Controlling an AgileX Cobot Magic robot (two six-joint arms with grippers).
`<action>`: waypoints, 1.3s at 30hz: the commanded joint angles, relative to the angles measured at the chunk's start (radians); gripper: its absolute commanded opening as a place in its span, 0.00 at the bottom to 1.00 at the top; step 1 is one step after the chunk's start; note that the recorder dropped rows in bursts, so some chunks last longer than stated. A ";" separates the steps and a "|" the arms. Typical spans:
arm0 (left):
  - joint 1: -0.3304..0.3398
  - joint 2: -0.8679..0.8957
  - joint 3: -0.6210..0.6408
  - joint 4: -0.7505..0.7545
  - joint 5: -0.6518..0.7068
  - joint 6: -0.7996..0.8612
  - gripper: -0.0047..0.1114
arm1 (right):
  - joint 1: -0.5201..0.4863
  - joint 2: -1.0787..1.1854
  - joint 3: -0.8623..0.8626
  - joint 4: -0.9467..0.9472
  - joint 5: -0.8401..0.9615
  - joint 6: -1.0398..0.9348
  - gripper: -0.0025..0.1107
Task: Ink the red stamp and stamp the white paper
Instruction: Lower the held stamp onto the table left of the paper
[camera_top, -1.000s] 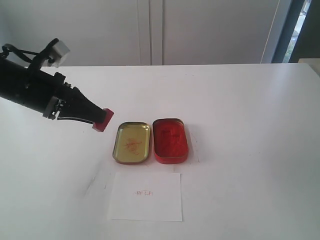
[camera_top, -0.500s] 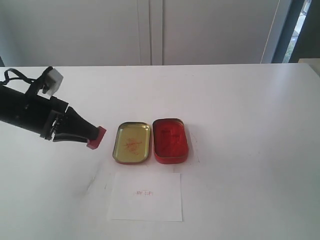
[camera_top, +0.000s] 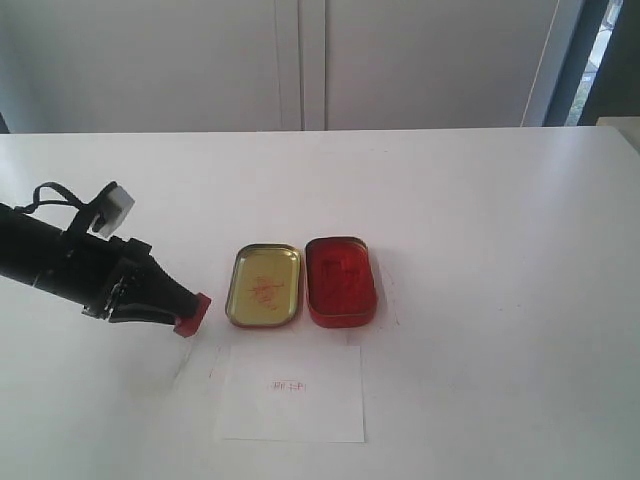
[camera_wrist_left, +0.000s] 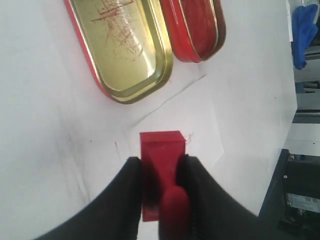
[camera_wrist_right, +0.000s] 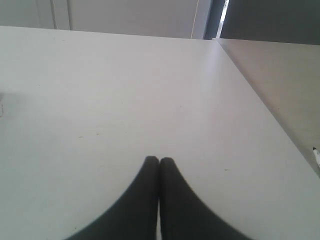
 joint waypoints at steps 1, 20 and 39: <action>-0.029 -0.001 0.007 -0.019 -0.035 -0.024 0.04 | -0.003 -0.006 0.006 -0.008 -0.014 0.000 0.02; -0.097 0.023 0.007 -0.022 -0.180 -0.073 0.04 | -0.003 -0.006 0.006 -0.008 -0.014 0.000 0.02; -0.097 0.027 0.007 -0.016 -0.226 -0.091 0.04 | -0.003 -0.006 0.006 -0.008 -0.014 0.000 0.02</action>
